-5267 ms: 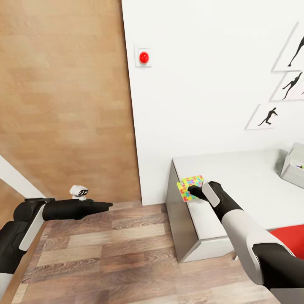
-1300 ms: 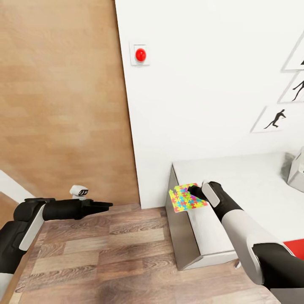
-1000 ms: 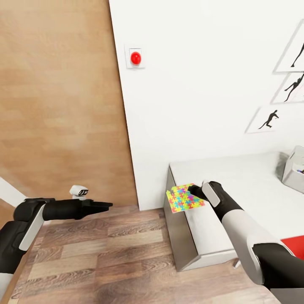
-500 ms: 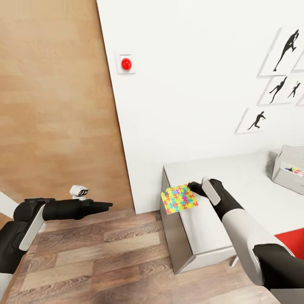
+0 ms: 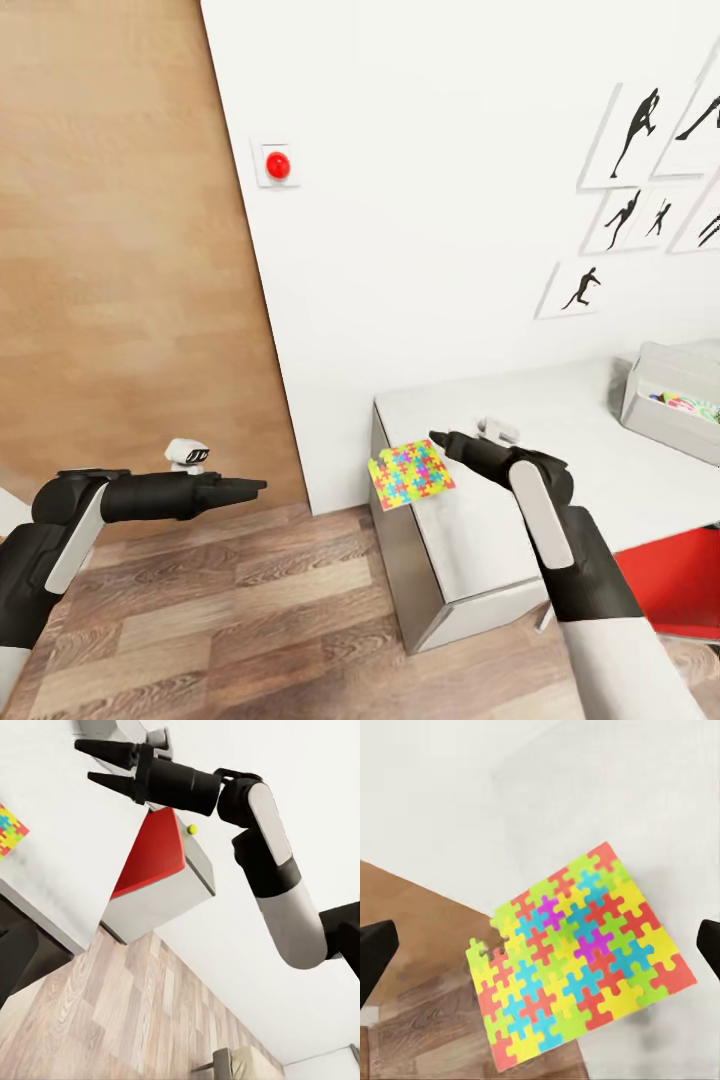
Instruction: Put all the toys in the child's room - the three board games (two on the bed and one on the table), the two jigsaw puzzles on the table, and the tennis ball on the table - inside the toy box on the table in the child's room.
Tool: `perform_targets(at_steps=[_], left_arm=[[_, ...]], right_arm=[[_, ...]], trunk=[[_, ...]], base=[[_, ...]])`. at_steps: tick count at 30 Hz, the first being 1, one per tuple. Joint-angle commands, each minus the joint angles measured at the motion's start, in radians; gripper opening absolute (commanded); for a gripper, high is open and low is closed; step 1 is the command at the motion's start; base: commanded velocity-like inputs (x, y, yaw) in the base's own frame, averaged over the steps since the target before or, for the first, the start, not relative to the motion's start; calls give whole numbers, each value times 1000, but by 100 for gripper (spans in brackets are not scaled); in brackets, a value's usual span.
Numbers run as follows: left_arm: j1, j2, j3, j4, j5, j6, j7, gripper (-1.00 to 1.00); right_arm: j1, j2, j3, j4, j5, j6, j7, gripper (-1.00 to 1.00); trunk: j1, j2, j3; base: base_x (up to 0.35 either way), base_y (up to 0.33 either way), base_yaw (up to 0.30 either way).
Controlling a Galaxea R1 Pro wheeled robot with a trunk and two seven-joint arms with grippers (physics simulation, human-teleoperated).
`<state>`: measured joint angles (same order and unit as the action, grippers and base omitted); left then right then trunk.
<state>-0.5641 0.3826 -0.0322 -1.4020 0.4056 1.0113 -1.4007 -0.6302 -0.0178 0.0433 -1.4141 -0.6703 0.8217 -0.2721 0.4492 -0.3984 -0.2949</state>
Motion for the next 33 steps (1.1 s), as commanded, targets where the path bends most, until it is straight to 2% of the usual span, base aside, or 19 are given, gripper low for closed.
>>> perform_targets(at_steps=[1, 4, 5, 8, 9, 14, 15, 21, 22, 23, 28, 33], left_arm=[[-1, 1, -2, 0, 3, 10, -1, 100], [-1, 1, -2, 0, 4, 10, -1, 100], [-1, 2, -2, 0, 4, 10, -1, 100], [-1, 2, -2, 0, 4, 10, -1, 100], [-1, 2, -2, 0, 4, 10, -1, 100], [-1, 2, -2, 0, 4, 10, 0, 100], [-1, 2, -2, 0, 4, 10, 0, 100], [-1, 2, -2, 0, 4, 10, 0, 100], [-1, 3, -2, 0, 4, 10, 0, 100], [-1, 3, -1, 0, 4, 10, 0, 100], [-1, 4, 0, 0, 4, 10, 0, 100], [-1, 3, -1, 0, 4, 10, 0, 100]], right_arm=[[28, -1, -3, -38, -21, 8, 3, 100], [103, -2, -22, -106, -57, 17, 43, 100], [145, -3, -42, -131, -80, 19, 77, 100], [197, -3, -80, -153, -111, 21, 150, 100], [226, -3, -106, -162, -126, 20, 213, 100], [296, -3, -162, -172, -139, 16, 405, 100], [316, -4, -183, -174, -140, 15, 477, 100], [342, -7, -251, -176, -138, 15, 635, 100], [345, -12, -272, -175, -138, 15, 665, 100], [347, -21, -287, -174, -137, 15, 684, 100], [350, -49, -308, -169, -138, 15, 712, 100], [351, -55, -311, -168, -138, 13, 718, 100]], trunk=[[1, -2, 0], [1, -2, 4], [1, -2, 6], [1, -2, 10], [1, -2, 12], [1, -2, 19], [1, -2, 21], [1, -2, 30], [1, -2, 31], [1, -2, 33], [1, -2, 40], [1, -2, 48]], base=[[0, 0, -110], [0, 0, -110], [0, 0, -110], [0, 0, -110], [0, 0, -110], [0, 0, -110], [0, 0, -109], [0, 0, -104], [0, 0, -98], [0, 0, -96], [0, 0, -95], [0, 0, -93]])
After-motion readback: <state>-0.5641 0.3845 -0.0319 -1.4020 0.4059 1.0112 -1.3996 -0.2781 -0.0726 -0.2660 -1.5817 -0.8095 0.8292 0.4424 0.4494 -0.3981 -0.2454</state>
